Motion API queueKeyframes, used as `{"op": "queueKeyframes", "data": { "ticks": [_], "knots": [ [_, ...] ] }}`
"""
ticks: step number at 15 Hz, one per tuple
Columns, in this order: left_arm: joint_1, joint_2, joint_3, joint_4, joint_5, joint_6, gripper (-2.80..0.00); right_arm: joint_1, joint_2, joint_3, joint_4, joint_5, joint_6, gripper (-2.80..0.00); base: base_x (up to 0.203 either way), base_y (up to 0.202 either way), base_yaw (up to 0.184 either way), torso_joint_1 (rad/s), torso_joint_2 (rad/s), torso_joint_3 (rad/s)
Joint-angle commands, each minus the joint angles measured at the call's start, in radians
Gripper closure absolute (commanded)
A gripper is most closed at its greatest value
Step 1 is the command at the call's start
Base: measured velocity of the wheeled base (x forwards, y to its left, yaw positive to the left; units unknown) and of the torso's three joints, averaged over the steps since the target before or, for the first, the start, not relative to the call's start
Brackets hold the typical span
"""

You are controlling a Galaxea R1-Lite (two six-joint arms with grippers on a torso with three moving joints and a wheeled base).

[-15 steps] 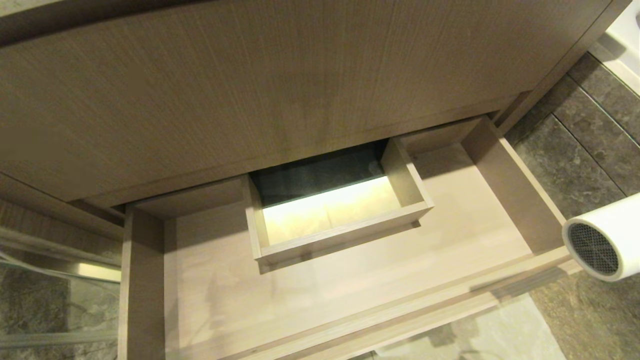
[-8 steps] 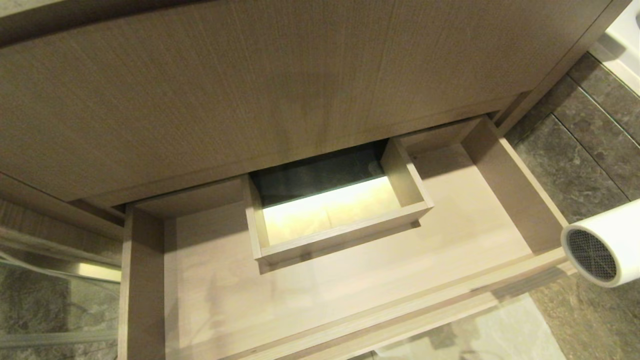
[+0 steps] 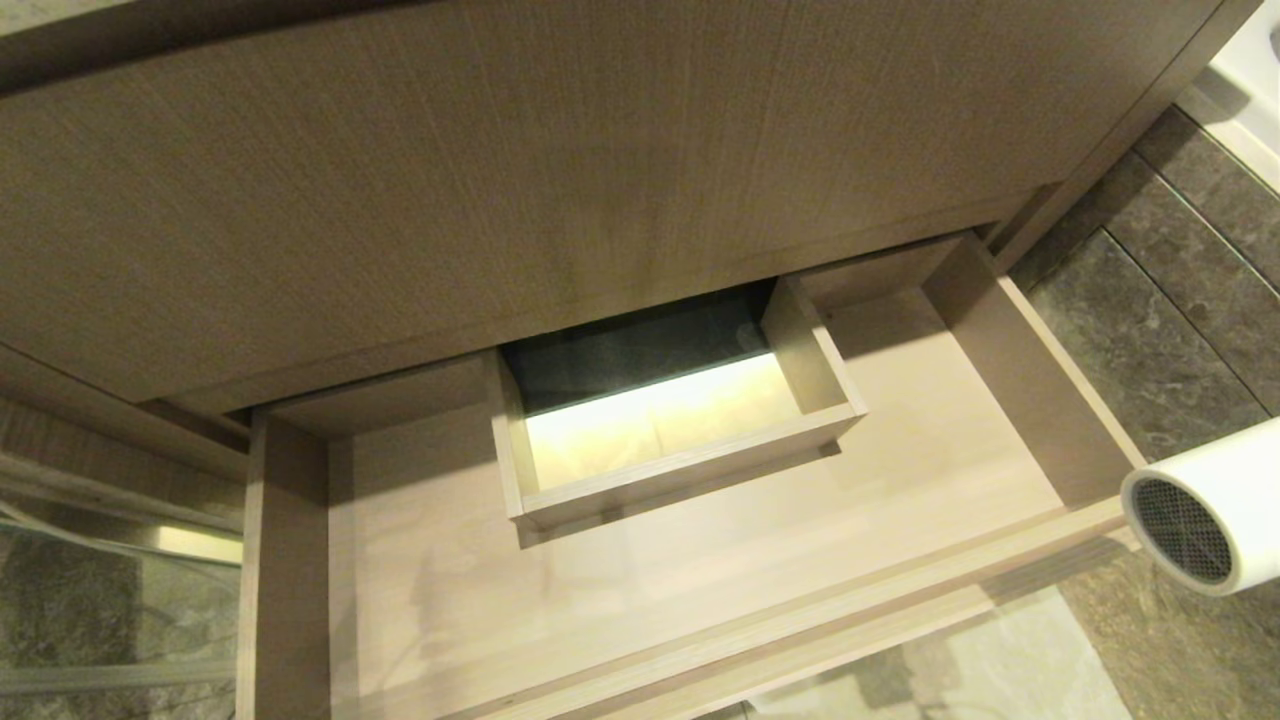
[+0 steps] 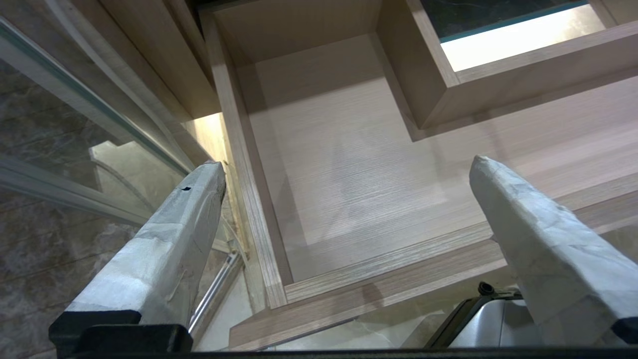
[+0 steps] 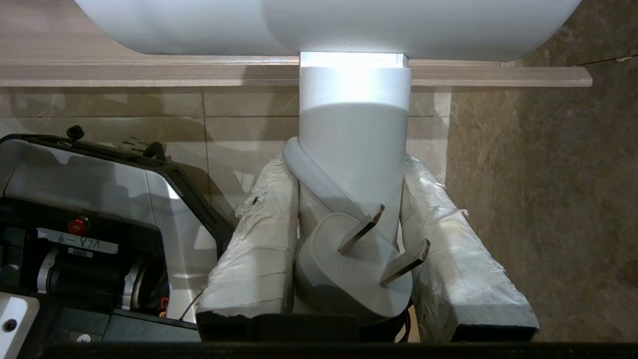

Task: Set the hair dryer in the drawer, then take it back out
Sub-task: Put it into the drawer

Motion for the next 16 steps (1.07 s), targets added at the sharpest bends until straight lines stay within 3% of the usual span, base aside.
{"op": "queueKeyframes", "data": {
  "ticks": [1,8,16],
  "knots": [
    [0.0,0.0,0.0,0.0,0.0,0.0,-2.8,0.0,-0.001,0.001,0.002,0.001,-0.002,0.0,0.0,0.0,0.0,0.0,0.0,0.0],
    [0.0,0.0,0.0,0.0,0.0,0.0,-2.8,0.0,-0.008,0.005,0.007,0.004,-0.013,0.0,0.0,0.0,-0.008,0.0,0.0,0.001],
    [0.0,0.0,0.0,0.0,0.0,0.0,-2.8,0.0,-0.01,0.012,0.005,0.003,-0.019,0.0,0.0,0.008,-0.172,0.003,0.0,0.001]
  ]
}}
